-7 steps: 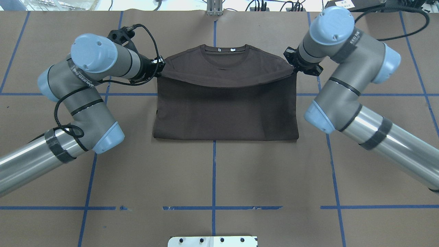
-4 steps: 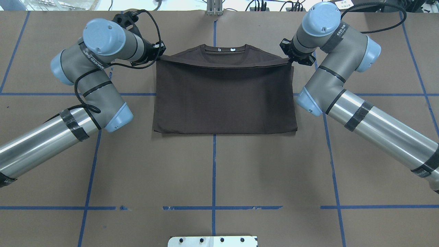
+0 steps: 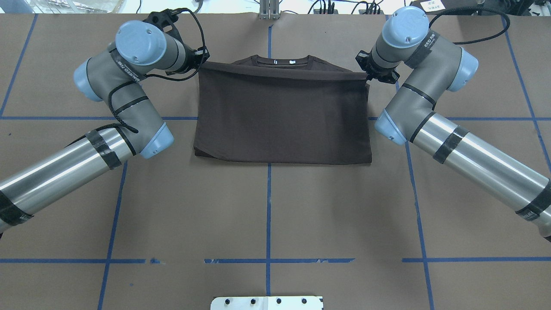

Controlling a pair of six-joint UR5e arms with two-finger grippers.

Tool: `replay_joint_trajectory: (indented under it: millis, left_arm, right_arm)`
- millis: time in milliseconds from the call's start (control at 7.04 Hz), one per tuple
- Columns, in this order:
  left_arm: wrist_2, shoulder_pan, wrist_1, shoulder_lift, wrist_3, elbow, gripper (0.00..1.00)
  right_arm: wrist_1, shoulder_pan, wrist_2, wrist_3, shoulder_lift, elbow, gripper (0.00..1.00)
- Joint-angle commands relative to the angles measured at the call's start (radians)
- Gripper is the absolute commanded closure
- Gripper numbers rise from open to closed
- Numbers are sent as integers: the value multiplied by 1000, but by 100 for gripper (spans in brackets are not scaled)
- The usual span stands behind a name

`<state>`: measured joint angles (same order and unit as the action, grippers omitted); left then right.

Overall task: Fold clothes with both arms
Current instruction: 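Lay the hem down at the collar and open both grippers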

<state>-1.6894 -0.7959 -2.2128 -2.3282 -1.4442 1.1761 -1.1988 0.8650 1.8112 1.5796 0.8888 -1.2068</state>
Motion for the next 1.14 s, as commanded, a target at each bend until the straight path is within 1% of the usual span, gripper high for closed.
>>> replay_joint_trajectory:
  millis: [0,142,284,426,568,711,853,995]
  left_arm:
    - [1,3,-56,-16,1,-58,60]
    - [1,4,-56,-14,-1,-58,44]
    - [1,4,-58,-8,-1,-56,40]
    - [1,3,-61,-3,-4,-47,39]
    - [-1,1,-61,3,-10,-24,39]
    - [-6,1,-59,45,-10,46,39]
    - [-6,1,-62,76,-8,69,39]
    - [-4,1,-99,98,-8,68,39]
  right_arm:
    - [2,0,0,5,-2,-5,80]
    - [2,-6,0,13,-7,-17,53]
    - [4,-14,0,16,-4,-33,41]
    - [2,-12,0,20,15,-99,35]
    - [-5,-38,2,72,103,-261,33]
    - [-1,-91,-3,164,187,-377,28]
    - [1,-153,-10,263,282,-487,27]
    - [2,-197,-13,313,332,-549,22]
